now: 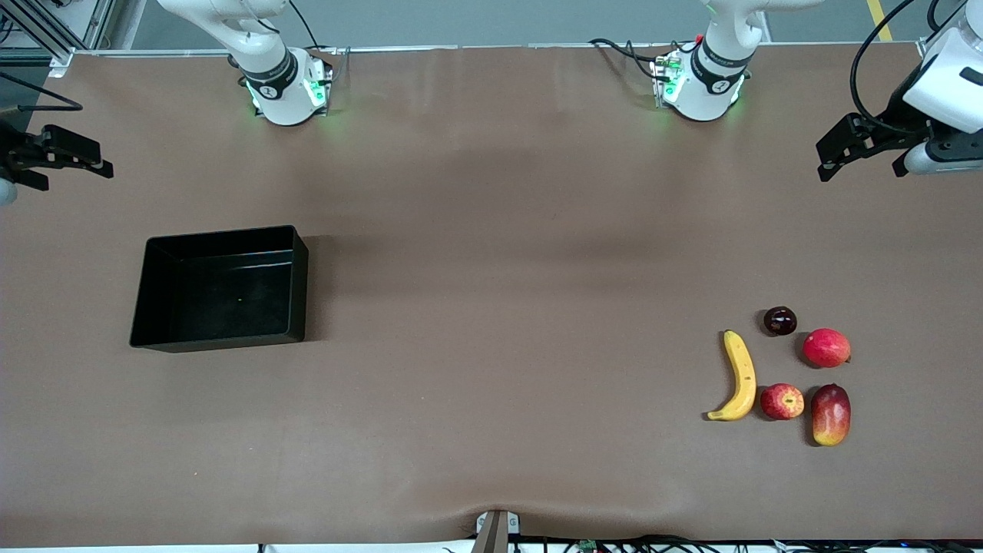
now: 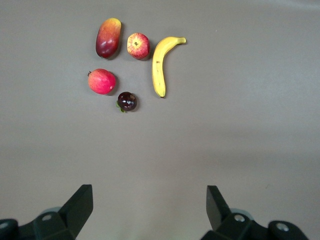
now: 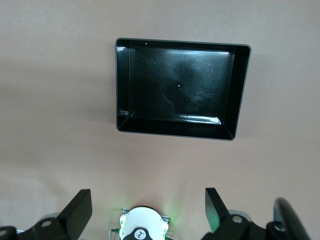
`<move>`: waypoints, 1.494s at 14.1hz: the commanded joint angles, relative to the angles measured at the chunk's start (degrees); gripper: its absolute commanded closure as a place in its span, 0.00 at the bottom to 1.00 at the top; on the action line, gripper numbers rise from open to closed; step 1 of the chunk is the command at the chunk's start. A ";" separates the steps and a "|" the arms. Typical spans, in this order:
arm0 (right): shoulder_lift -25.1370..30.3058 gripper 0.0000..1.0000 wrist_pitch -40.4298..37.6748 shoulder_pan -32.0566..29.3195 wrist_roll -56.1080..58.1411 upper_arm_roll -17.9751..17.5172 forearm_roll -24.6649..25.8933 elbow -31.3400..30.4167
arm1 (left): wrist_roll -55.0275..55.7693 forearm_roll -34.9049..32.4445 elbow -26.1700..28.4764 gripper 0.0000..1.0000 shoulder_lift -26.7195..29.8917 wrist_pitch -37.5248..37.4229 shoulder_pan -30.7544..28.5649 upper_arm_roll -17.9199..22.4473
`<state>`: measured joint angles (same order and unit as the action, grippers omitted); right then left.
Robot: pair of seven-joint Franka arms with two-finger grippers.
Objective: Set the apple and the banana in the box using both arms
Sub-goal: 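Reach the left gripper down to the red apple and grasp it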
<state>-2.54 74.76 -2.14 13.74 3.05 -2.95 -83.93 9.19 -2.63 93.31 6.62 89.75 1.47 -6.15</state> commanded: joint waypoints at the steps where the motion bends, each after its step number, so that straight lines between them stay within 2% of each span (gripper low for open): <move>1: -1.07 0.00 0.21 -0.32 -0.29 -0.50 -1.26 0.87 | 0.13 0.17 -1.29 0.00 -0.30 -1.33 -0.24 -0.09; 5: -1.24 0.00 0.29 -1.72 -0.29 -0.42 -2.85 0.96 | -0.23 0.17 -2.16 0.00 -1.00 -1.25 -0.59 -0.09; 9: -1.15 0.00 0.21 -1.37 -0.02 -0.42 -2.85 1.05 | -0.58 0.08 -3.04 0.00 -6.17 0.15 -1.63 0.00; 12: -1.24 0.00 -0.14 -1.11 -0.11 -0.50 -2.85 0.96 | -0.58 -0.70 -3.05 0.00 -12.75 7.69 -2.52 0.00; 15: -1.24 0.00 0.12 -1.46 -0.11 -0.50 -2.94 0.96 | -3.11 -10.52 -3.39 0.00 -20.75 15.77 -2.17 -0.18; 21: -1.68 0.00 -0.06 -1.46 0.24 -0.50 -2.76 1.05 | -3.21 -9.86 -14.71 0.00 -39.90 25.73 -4.36 -0.27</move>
<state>-3.77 75.25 -2.84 13.79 2.90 -4.96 -83.72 6.91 -12.32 85.52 -26.72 115.31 -1.47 -5.87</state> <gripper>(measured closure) 0.000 0.000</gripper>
